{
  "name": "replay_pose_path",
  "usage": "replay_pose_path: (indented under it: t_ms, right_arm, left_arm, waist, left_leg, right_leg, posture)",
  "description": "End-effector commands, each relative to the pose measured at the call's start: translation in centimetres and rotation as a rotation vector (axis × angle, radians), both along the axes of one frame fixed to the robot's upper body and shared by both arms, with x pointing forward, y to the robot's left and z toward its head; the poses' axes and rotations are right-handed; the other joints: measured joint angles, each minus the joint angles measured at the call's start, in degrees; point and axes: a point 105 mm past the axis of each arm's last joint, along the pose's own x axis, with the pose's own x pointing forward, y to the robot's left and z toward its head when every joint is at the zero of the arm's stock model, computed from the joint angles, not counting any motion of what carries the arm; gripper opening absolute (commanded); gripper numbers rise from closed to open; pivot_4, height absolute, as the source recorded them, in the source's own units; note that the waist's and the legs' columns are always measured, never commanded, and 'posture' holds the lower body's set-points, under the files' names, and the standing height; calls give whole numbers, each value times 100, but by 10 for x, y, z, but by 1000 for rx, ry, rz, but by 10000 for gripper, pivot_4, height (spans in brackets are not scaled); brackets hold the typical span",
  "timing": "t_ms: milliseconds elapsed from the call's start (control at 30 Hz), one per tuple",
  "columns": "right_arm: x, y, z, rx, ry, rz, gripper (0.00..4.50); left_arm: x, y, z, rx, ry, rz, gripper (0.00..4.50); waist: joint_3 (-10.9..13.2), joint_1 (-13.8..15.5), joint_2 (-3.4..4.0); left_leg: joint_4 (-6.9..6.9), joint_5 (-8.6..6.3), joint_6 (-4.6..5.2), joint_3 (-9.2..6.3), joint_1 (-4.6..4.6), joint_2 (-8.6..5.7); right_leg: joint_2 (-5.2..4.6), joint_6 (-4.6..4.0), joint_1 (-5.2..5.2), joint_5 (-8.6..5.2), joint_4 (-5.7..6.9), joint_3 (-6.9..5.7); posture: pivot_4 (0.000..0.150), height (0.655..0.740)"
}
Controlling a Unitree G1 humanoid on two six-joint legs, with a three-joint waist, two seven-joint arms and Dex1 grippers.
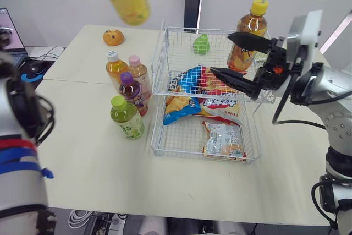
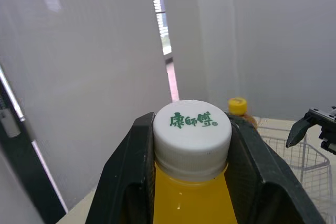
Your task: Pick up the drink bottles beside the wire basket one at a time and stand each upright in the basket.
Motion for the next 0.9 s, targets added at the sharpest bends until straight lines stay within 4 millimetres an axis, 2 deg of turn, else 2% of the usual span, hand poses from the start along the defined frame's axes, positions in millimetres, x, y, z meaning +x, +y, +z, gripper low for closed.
replay_pose_path:
  t_ms: [33, 233, 400, 633, 900]
  right_arm:
    - [-14, -8, 10, 7, -61, -66, 45000]
    - [-24, -22, 7, 10, -64, -182, 45000]
    - [-30, -28, 6, 13, -63, -238, 45000]
    - [-34, -30, 7, 14, -58, -270, 45000]
    - [-38, -31, 6, 13, -51, -283, 45000]
  left_arm:
    - [1, -31, 13, 7, -99, -67, 13562]
    - [26, -88, -14, 12, -32, -147, 13562]
    - [43, -113, -43, 44, 17, -135, 13562]
    - [53, -134, -64, 35, 55, -139, 13562]
    - [57, -146, -81, 46, 101, -151, 13562]
  waist:
    - [0, -7, 0]
    - [5, -103, 8]
    - [11, -131, 18]
    - [11, -103, 19]
    - [11, -102, 19]
  left_leg:
    - [1, 1, -1, 1, -9, 0]
    - [-1, 1, -1, 5, -16, 1]
    - [-7, 1, -1, 7, -16, 2]
    - [-3, 1, 0, 8, -18, -1]
    - [-4, 1, 0, 7, -19, 0]
  right_leg:
    - [0, 0, -9, 0, 3, 1]
    - [0, -1, -18, 0, 3, 2]
    - [2, 0, -23, 0, 3, 5]
    - [2, 0, -22, 0, 3, 8]
    - [2, 0, -22, 0, 3, 7]
  posture:
    - [1500, 7400]
    - [1500, 7400]
    - [1500, 7400]
    - [1500, 7400]
    - [1500, 7400]
